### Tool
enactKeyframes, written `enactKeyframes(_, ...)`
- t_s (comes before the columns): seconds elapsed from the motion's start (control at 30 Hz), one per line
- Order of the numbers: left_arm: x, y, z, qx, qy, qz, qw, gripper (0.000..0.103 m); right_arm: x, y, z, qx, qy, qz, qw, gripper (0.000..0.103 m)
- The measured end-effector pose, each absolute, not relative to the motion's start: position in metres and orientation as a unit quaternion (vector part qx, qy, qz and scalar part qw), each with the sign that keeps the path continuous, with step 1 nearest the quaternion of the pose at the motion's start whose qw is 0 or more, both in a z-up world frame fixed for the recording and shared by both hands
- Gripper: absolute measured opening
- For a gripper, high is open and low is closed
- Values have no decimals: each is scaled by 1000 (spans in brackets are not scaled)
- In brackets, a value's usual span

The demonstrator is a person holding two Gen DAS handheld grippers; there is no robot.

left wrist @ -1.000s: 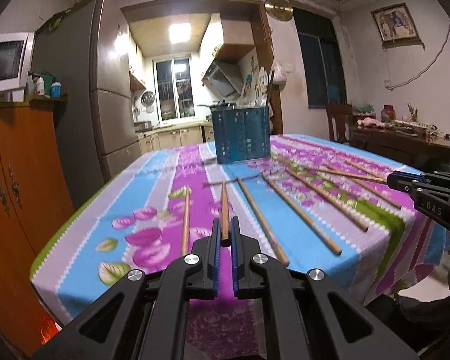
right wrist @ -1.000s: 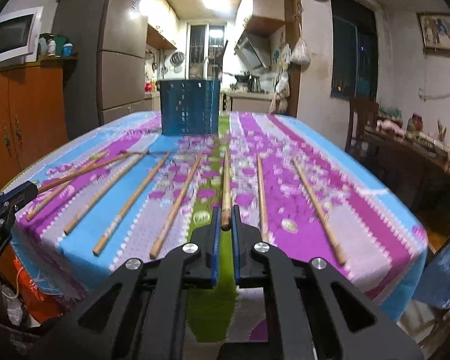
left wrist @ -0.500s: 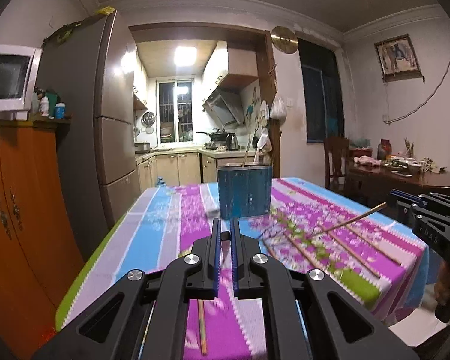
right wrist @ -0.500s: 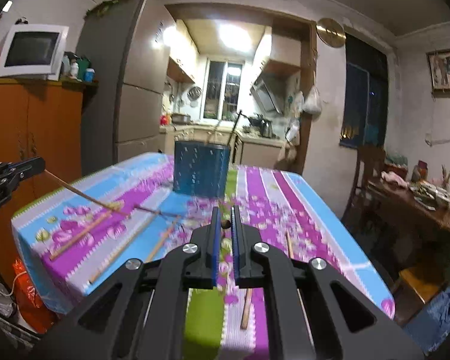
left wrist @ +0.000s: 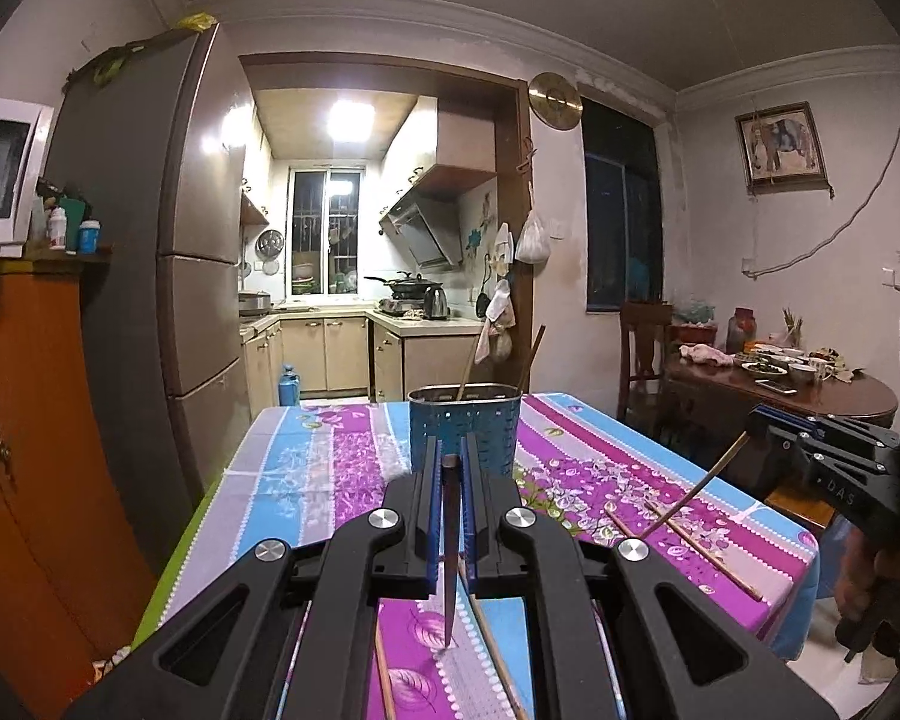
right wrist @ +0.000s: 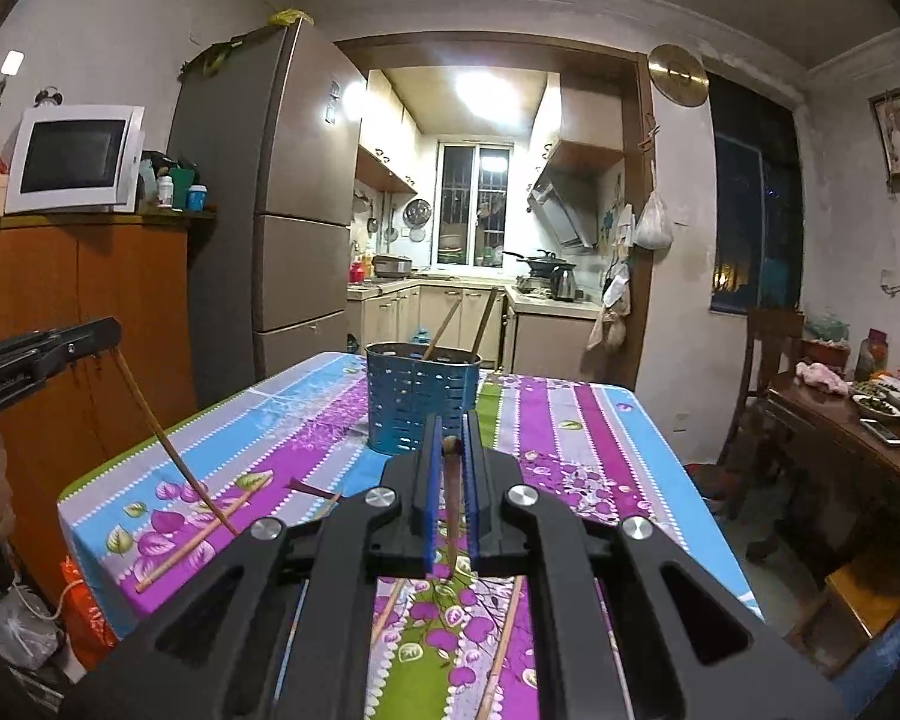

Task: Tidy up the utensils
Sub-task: 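Lift the chopstick with the left gripper while the right gripper lifts another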

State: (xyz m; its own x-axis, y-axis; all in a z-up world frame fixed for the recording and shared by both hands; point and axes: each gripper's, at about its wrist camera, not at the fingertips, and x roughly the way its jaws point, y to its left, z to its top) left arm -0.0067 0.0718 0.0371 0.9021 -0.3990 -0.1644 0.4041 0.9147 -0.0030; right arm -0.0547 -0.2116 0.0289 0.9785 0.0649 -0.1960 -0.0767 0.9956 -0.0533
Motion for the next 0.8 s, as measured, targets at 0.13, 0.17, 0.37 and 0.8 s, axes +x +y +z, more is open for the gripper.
enactKeyframes(0.13,3,74,46,2,93,-221,971,7,-51,-212,37,-23,98,49,994,5)
enactKeyframes(0.17,6,75,47,-4,100,-224,969,7,-49,-212,39,-21,100,53,993,5)
enactKeyframes(0.37,14,74,54,-6,112,-224,968,7,-42,-214,46,-4,109,69,992,5)
enactKeyframes(0.8,26,62,56,20,116,-211,970,7,-38,-217,59,1,110,70,991,5)
